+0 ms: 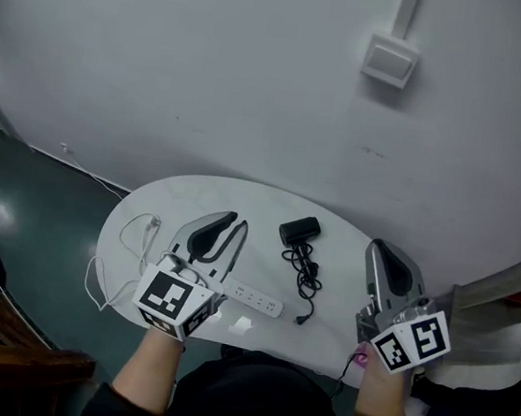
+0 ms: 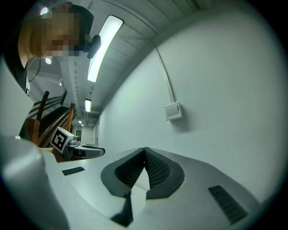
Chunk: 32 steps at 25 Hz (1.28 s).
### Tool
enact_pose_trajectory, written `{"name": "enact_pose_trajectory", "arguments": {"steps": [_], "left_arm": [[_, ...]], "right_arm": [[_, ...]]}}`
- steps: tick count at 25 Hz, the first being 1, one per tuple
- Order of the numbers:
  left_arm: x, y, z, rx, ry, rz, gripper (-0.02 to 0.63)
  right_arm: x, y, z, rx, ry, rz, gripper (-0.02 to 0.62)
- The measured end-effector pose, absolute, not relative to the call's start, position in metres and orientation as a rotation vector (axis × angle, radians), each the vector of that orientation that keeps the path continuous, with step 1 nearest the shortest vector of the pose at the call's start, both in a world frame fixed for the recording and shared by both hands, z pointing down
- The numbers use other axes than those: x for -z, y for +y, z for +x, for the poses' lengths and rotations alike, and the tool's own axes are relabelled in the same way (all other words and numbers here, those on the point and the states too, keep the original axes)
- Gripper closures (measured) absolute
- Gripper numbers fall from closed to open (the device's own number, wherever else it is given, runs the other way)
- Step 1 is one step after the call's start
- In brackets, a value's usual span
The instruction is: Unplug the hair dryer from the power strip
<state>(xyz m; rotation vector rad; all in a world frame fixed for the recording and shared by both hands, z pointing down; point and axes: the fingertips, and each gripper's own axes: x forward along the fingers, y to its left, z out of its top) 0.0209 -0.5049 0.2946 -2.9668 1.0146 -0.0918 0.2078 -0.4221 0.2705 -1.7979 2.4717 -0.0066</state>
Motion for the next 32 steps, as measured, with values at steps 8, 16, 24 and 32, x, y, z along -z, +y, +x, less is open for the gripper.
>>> {"name": "enact_pose_trajectory", "arguments": {"steps": [8,16,24,32], "left_arm": [[-0.298,-0.486,0.000,0.080,1.125,-2.914,0.560],[-0.306,-0.483,-0.010,0.082,1.184,-2.915,0.584],[-0.312,-0.489,0.003,0.097,1.174,-2.906,0.589],[-0.311,-0.487,0.000,0.091,1.183,-2.900,0.589]], "right_arm": [[-0.302,-0.387,0.225,0.024,2.491,-1.841,0.560],[-0.310,-0.386,0.222,0.065,2.497,-1.822,0.561],[-0.306,-0.404,0.210,0.041,2.517,-1.814,0.561],[-0.315,-0.403,0.207,0.083,2.510,-1.817,0.561]]}}
